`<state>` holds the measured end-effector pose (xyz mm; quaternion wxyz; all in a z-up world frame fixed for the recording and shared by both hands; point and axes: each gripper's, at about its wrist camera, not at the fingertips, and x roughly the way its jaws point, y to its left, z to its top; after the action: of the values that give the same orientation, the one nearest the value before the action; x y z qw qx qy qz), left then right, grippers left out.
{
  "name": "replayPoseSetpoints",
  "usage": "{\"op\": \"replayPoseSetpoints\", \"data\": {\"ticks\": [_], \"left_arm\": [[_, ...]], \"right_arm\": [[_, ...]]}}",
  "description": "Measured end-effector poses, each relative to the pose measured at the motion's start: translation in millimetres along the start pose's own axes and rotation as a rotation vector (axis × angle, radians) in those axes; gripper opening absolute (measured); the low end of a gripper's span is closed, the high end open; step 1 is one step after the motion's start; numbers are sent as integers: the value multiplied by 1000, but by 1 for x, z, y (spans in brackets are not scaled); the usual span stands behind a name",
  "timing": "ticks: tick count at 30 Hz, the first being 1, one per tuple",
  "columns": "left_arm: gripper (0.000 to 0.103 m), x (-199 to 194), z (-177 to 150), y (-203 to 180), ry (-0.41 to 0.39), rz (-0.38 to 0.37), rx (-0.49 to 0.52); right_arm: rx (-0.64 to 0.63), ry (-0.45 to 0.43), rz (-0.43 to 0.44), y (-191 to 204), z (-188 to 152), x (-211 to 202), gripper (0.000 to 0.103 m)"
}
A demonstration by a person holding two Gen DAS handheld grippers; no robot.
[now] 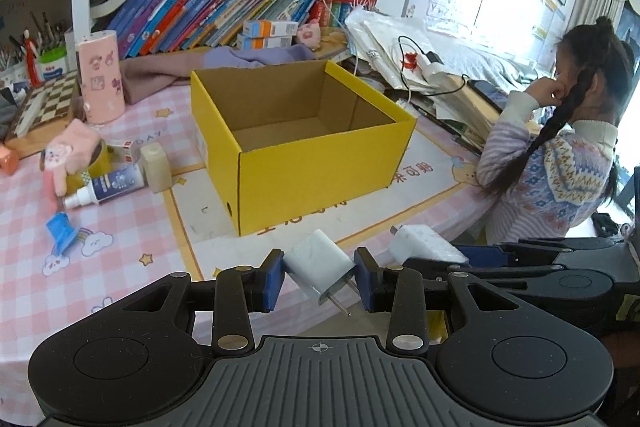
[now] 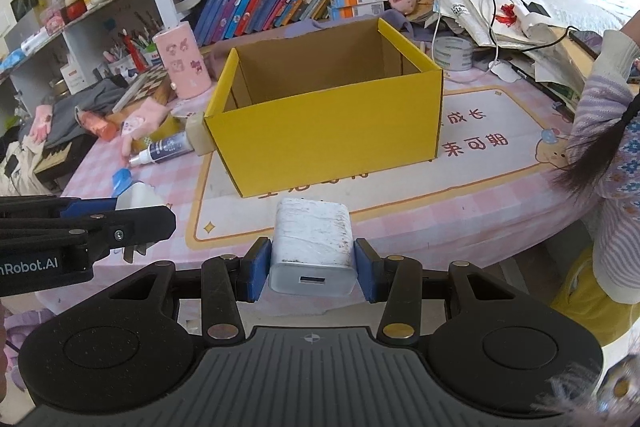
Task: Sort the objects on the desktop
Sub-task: 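Lift both held chargers and carry them toward the yellow box, then lower both chargers into the yellow box and open both tools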
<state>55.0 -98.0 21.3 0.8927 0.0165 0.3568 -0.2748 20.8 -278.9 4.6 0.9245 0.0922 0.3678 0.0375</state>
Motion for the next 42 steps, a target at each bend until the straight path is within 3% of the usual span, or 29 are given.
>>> {"op": "replayPoseSetpoints", "data": {"ticks": [20,33,42], "left_arm": [[37,13,18,-3,-16,-22,-2],[37,38,78,-11,-156,13,-38],[37,73,113,-10,-217,76,-100]], "right_arm": [[-25,3,-6,-10,17,8,42],[-120,-135,52,-36,98,23,42],[-269,-159,113,-50,148,58,42]]}}
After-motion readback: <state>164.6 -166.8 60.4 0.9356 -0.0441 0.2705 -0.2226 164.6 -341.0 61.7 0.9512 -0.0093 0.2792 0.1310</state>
